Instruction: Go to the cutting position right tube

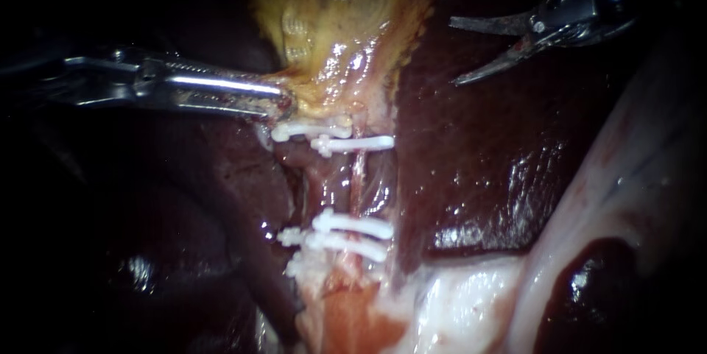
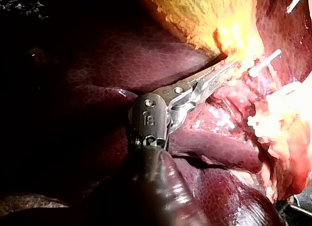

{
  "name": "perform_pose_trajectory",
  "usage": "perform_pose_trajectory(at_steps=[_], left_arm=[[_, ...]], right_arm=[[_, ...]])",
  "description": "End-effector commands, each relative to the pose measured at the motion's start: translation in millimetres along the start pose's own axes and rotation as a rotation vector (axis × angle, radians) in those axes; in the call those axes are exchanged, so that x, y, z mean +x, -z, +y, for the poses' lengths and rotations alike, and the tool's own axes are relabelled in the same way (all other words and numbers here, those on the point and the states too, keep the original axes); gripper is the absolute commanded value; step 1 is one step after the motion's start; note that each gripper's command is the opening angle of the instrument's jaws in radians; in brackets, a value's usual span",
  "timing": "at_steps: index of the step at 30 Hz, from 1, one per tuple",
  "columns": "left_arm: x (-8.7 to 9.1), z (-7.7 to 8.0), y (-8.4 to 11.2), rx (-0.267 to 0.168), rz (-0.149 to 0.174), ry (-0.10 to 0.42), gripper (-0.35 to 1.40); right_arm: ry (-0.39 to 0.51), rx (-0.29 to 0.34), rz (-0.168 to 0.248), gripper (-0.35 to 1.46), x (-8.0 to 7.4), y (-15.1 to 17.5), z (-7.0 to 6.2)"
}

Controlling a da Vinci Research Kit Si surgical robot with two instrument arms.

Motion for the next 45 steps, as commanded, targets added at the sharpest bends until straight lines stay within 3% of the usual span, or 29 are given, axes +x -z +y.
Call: perform_pose_trajectory(at_steps=[1, 4, 9, 16, 22, 27, 34, 42, 45], left_arm=[[0.1, 0.1, 0.1, 0.0, 0.0, 0.0, -0.35], [0.7, 0.2, 0.9, -0.007, -0.002, 0.004, -0.35], [2.6, 0.1, 4.2, -0.001, 0.0, 0.015, -0.35], [5.1, 0.6, 8.7, 0.021, 0.039, 0.023, -0.35], [5.0, 0.7, 8.8, 0.024, 0.039, 0.017, -0.35], [5.0, 0.7, 8.8, 0.024, 0.039, 0.017, -0.35], [5.0, 0.7, 8.8, 0.024, 0.039, 0.017, -0.35], [5.0, 0.7, 8.7, 0.024, 0.04, 0.017, -0.35], [5.0, 0.8, 8.7, 0.025, 0.04, 0.017, -0.35]], right_arm=[[0.0, 0.001, 0.0, 1.45, 0.0, 0.0, 0.0], [0.0, 0.001, 0.0, 1.45, 0.0, 0.0, 0.0], [0.0, 0.0, 0.0, 1.45, 0.0, 0.0, 0.0], [0.0, 0.001, 0.0, 1.45, 0.0, 0.1, 0.0], [0.002, 0.043, 0.008, 1.45, 0.1, -0.1, -0.5], [-0.079, 0.118, 0.025, 1.45, 0.4, -1.4, -2.9], [-0.189, 0.273, 0.033, 1.4, 1.1, -4.6, -6.9], [-0.289, 0.355, 0.006, 1.36, 0.4, -8.2, -9.3], [-0.329, 0.383, 0.02, 1.36, 0.6, -9.9, -10.0]])
